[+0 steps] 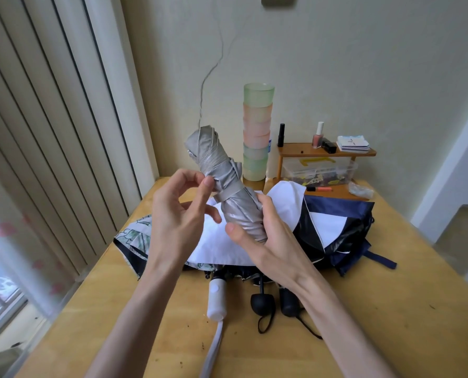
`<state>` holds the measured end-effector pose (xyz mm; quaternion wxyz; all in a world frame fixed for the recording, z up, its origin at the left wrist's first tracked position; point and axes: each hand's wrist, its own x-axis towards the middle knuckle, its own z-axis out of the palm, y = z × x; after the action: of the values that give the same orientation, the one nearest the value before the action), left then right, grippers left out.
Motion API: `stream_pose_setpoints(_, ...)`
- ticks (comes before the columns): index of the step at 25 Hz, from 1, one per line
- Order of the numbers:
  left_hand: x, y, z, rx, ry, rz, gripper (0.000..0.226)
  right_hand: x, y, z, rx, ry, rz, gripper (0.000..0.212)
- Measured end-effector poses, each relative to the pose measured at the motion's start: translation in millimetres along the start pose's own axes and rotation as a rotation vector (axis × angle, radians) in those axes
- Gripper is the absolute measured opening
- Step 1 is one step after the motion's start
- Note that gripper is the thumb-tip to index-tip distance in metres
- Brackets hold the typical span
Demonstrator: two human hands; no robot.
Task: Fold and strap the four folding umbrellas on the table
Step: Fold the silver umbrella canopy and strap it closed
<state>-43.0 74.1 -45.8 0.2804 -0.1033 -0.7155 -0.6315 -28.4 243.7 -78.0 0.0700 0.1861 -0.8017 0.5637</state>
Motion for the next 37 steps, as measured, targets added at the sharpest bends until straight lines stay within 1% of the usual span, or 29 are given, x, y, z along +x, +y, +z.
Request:
stream_pose_setpoints(2,1,0,-4,-0.006,0.005,-0.005,0.023,0,-1,2,0.014,-0.006,-0.005,0.038)
stream_pose_setpoints(4,6,-1,-10,-0.068,0.077,-0.038,0.021,-1,0,2,0.066,-0.017,0.032,0.022)
stream_pose_setpoints(5,9,-1,-15,-0.106,0.121,-0.053,0.019,0,1,1,0.103,0.001,0.051,0.019)
stream_pose_setpoints(6,12,-1,-20,-0.117,0.145,-0.052,0.017,1,3,0,0.129,0.024,0.060,0.021)
stream_pose_setpoints(7,11,1,-21,-0.095,0.135,-0.034,0.016,2,5,0,0.139,0.036,0.059,0.030)
stream_pose_setpoints(8,7,5,-18,-0.056,0.101,-0.004,0.017,3,6,-1,0.151,0.047,0.063,0.043)
stream_pose_setpoints(9,0,9,-11,-0.011,0.045,0.025,0.018,4,5,0,0.175,0.052,0.079,0.050)
stream_pose_setpoints(10,-6,13,-3,0.036,-0.021,0.044,0.019,5,5,0,0.202,0.051,0.083,0.045)
stream_pose_setpoints(12,-17,16,14,0.108,-0.135,0.026,0.024,6,6,0,0.218,0.025,0.087,0.021)
stream_pose_setpoints(13,-18,14,18,0.134,-0.155,0.000,0.027,6,5,-1,0.218,0.026,0.083,0.018)
stream_pose_setpoints(14,-18,12,19,0.150,-0.147,-0.028,0.030,5,6,-2,0.207,0.033,0.064,0.022)
stream_pose_setpoints(17,-15,6,17,0.145,-0.110,-0.082,0.032,5,9,-3,0.136,0.015,0.010,0.050)
stream_pose_setpoints(20,-16,5,19,0.130,-0.115,-0.103,0.034,6,9,-1,0.044,0.009,0.017,0.069)
stream_pose_setpoints(22,-16,2,20,0.107,-0.124,-0.116,0.030,6,9,1,0.017,0.021,0.019,0.083)
stream_pose_setpoints(24,-17,1,22,0.083,-0.130,-0.120,0.024,7,10,3,-0.012,0.028,0.026,0.091)
stream_pose_setpoints(27,-18,-2,24,0.061,-0.136,-0.132,0.028,6,13,5,-0.019,0.018,0.010,0.090)
stream_pose_setpoints(29,-17,-6,23,0.027,-0.166,-0.116,0.028,7,14,5,0.008,0.024,0.002,0.084)
stream_pose_setpoints(32,-15,-9,23,-0.020,-0.238,-0.104,0.025,10,17,5,0.097,0.058,-0.012,0.073)
stream_pose_setpoints(34,-12,-12,20,-0.066,-0.302,-0.100,0.029,11,21,5,0.137,0.060,-0.033,0.070)
stream_pose_setpoints(37,-7,-15,11,-0.165,-0.390,-0.130,0.033,11,22,4,0.181,0.013,-0.024,0.071)
